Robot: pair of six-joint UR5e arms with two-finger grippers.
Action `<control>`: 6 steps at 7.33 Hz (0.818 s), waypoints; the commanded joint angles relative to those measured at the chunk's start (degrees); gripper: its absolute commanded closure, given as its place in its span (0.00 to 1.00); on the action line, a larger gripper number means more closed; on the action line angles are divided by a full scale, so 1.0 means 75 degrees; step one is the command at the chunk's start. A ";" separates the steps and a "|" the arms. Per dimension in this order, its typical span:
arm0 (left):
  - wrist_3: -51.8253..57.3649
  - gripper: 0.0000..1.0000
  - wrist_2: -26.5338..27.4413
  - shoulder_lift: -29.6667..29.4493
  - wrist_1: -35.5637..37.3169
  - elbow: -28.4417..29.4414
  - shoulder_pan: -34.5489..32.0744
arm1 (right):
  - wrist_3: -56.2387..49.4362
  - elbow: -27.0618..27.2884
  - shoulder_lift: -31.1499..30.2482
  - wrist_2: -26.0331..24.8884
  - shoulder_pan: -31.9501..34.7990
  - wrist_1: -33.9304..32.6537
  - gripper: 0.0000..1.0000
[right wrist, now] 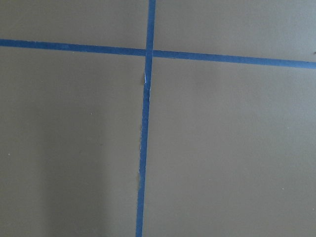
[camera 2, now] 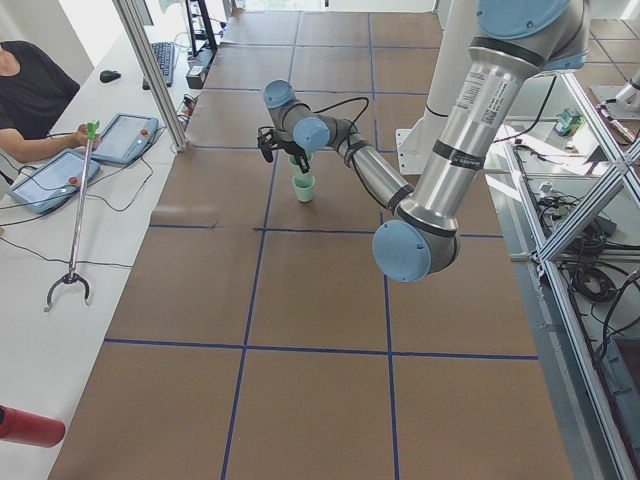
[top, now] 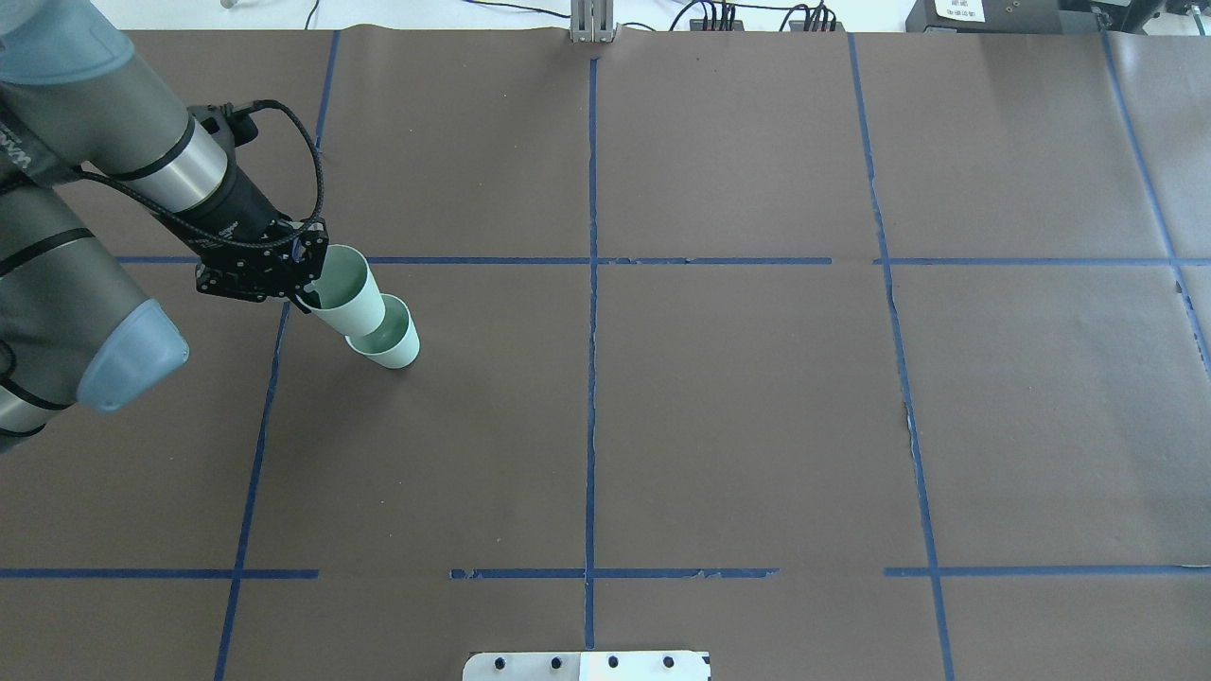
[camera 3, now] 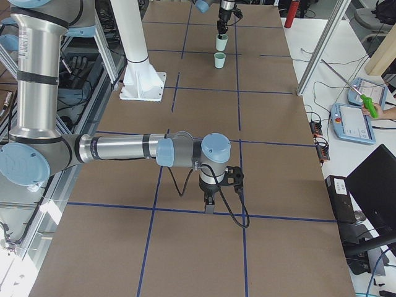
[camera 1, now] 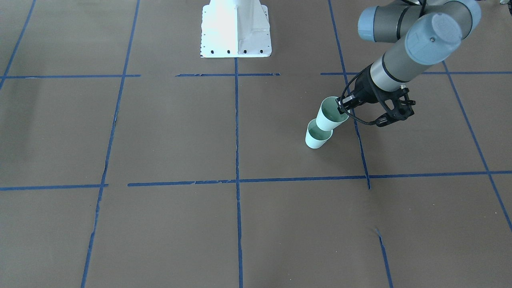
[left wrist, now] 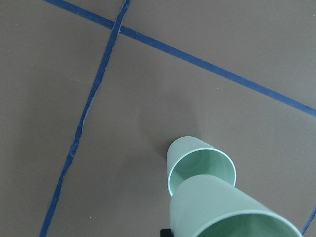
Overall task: Stack cups
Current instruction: 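Lower the held cup into the other green cup and open the left gripper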
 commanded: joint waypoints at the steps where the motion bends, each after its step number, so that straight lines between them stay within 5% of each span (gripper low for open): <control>1: -0.0046 1.00 0.0044 -0.0123 -0.0101 0.0271 0.0092 | 0.0000 0.0008 0.0000 0.0000 0.0000 0.0003 0.00; 6: -0.0023 1.00 0.0055 -0.0241 -0.0439 0.0693 0.0163 | 0.0000 -0.0004 0.0000 0.0000 0.0000 0.0003 0.00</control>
